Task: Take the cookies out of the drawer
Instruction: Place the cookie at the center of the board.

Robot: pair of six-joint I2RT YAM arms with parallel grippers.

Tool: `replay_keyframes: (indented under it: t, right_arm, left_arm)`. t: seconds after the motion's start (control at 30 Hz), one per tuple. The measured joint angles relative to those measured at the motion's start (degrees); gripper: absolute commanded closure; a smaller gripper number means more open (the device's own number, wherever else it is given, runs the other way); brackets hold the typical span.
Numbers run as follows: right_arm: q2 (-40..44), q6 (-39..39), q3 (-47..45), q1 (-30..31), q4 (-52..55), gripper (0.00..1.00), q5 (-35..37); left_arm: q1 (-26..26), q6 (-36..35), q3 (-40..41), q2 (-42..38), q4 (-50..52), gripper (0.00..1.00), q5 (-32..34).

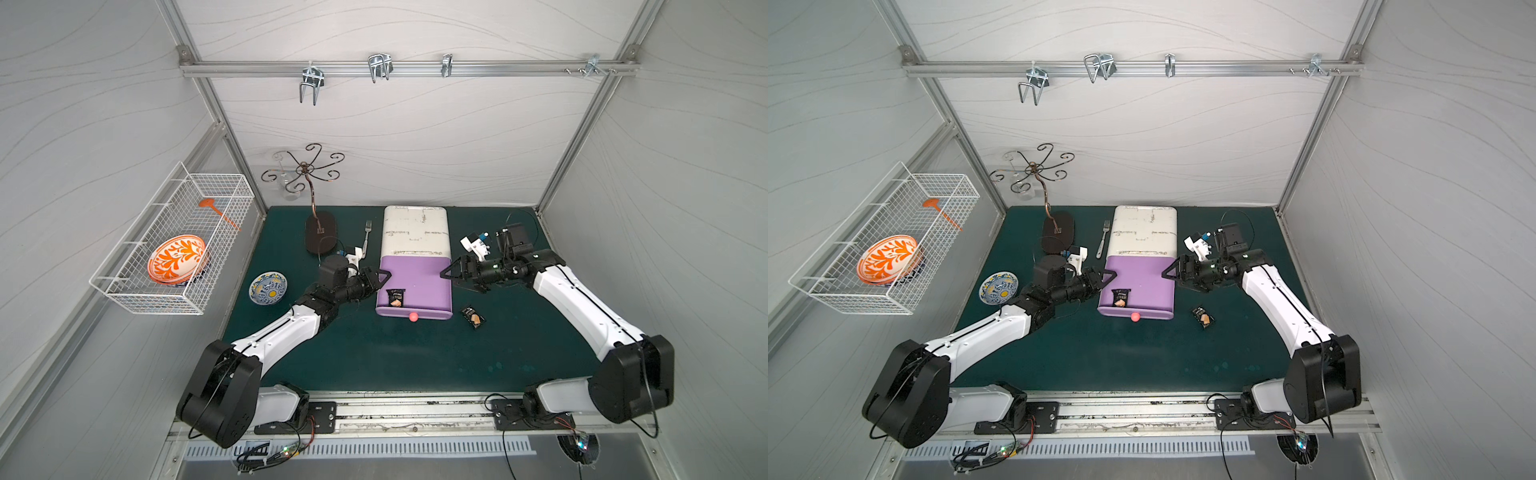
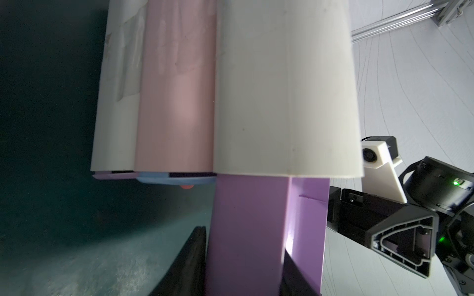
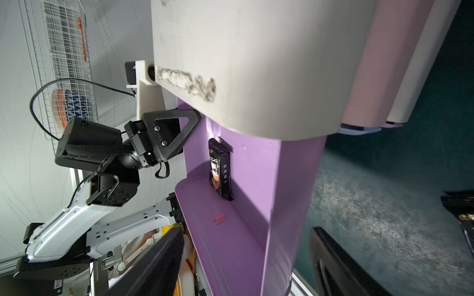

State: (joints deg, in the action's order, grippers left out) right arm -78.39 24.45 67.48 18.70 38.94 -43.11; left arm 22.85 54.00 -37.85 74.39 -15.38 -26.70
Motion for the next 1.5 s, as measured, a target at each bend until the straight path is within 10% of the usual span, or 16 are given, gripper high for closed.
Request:
replay_keyframes:
  t: [0.27,0.63,1.5]
  right_arm:
    - [0.6,-2.0,14.8,1.4,12.3,0.19,10.2]
    - [-11.4,6.4,28.9,28.9,26.4,0.21,26.8]
    - [-32.0,11.5,43.7,35.8,33.1,0.22,39.8]
  left_arm:
    - [0.2,0.0,0.0,0.0,0.1,0.61,0.3]
    - [0.2,0.0,0.0,0.0,0.1,0.61,0.5]
    - [0.3,0.1,0.0,0.7,-0.5,0.6,0.5]
